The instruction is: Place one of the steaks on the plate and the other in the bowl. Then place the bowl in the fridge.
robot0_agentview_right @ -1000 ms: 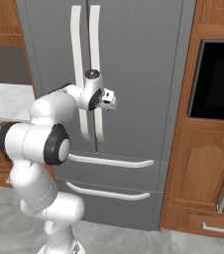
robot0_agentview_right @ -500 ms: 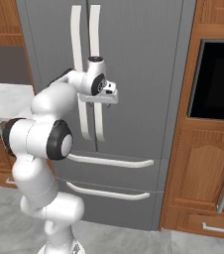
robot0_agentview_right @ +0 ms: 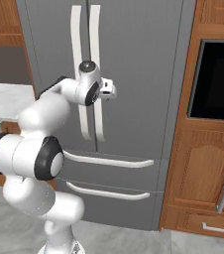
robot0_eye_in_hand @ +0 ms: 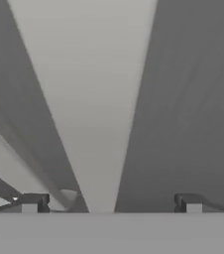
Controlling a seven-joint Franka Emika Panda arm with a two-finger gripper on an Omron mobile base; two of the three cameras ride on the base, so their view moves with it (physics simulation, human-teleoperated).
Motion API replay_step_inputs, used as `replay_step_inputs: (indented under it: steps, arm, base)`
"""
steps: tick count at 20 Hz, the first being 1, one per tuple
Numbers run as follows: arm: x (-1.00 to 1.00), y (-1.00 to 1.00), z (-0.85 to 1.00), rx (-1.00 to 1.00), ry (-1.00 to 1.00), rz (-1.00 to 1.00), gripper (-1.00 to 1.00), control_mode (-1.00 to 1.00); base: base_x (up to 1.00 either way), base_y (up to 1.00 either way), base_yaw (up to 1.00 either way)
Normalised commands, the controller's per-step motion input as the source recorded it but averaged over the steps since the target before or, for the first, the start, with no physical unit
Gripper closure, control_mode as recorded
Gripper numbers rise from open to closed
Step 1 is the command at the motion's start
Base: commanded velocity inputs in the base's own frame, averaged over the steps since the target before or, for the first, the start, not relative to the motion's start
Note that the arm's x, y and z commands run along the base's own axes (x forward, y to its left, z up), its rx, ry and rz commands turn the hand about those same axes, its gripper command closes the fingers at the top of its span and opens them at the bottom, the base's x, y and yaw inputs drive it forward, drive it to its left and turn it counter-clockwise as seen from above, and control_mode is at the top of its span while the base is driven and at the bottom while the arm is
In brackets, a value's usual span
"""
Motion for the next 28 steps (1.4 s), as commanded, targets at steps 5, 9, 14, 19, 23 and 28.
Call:
replay_step_inputs:
  steps: [5, 9, 14, 19, 23, 28]
  arm:
    - [0.32, 0.0, 0.01, 0.0, -0.01, -0.01, -1.0, -1.0]
    - [0.27, 0.02, 0.0, 0.0, -0.1, -0.06, -1.0, -1.0]
    - [0.21, 0.17, -0.02, 0.0, -0.02, -0.08, -1.0, -1.0]
    - [0.23, 0.17, 0.0, 0.0, 0.0, -0.05, -1.0, -1.0]
    - [0.25, -0.09, -0.01, 0.0, 0.0, 0.0, -1.0, -1.0]
    - [0.21, -0.03, -0.05, 0.01, -0.04, 0.03, 1.0, -1.0]
  base:
    - [0.0, 0.0, 0.0]
    - [0.0, 0.0, 0.0]
    - [0.0, 0.0, 0.0]
    - [0.0, 0.0, 0.0]
    - [0.0, 0.0, 0.0]
    - [0.0, 0.0, 0.0]
